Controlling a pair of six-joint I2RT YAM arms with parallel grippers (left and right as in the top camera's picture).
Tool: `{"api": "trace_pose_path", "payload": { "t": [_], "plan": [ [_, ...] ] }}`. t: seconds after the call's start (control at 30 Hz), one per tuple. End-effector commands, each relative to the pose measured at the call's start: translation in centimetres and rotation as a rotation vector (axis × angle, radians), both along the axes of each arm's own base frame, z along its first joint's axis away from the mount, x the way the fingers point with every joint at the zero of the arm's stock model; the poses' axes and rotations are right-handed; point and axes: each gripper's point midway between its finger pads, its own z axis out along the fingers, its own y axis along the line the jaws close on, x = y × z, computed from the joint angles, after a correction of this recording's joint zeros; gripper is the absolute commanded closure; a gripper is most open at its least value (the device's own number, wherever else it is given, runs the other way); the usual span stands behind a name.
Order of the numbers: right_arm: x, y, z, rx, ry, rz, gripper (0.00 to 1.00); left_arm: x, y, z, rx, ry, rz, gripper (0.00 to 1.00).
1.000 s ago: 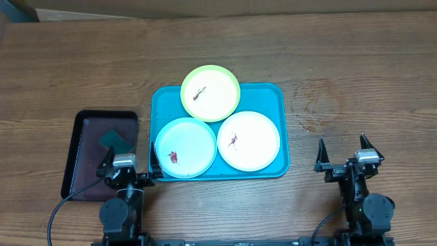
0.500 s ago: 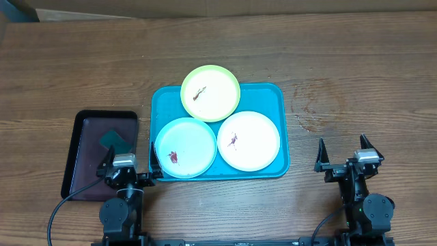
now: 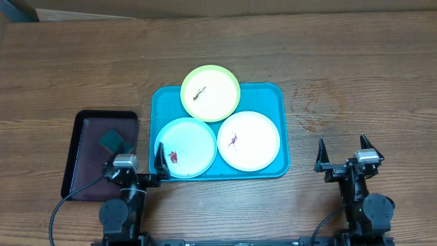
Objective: Clean dirty plates on tray and stack at the side
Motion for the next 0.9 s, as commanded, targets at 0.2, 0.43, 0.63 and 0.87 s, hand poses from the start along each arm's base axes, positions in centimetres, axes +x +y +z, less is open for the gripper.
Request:
{"api": "trace_pose_path", "payload": {
  "t": [0.2, 0.43, 0.63, 0.87],
  "plan": [
    [0.0, 0.1, -0.2, -0.001, -0.004, 0.006, 0.00, -0.8, -4.3, 0.4, -0.688, 0.114, -0.208, 0.00],
    [0.0, 0.1, -0.2, 0.000, -0.004, 0.006, 0.00, -1.3, -5.7, 2.7, -0.793, 0.077, -0.316, 0.00],
    [0.0, 0.1, -0.2, 0.000, -0.004, 0.006, 0.00, -2.1, -5.6, 7.6, -0.669, -0.092, -0.363, 0.00],
    [0.0, 0.1, -0.2, -0.001, -0.004, 0.006, 0.00, -2.7, -2.8, 11.0, -0.392, -0.102, -0.159, 0.00]
  ]
}}
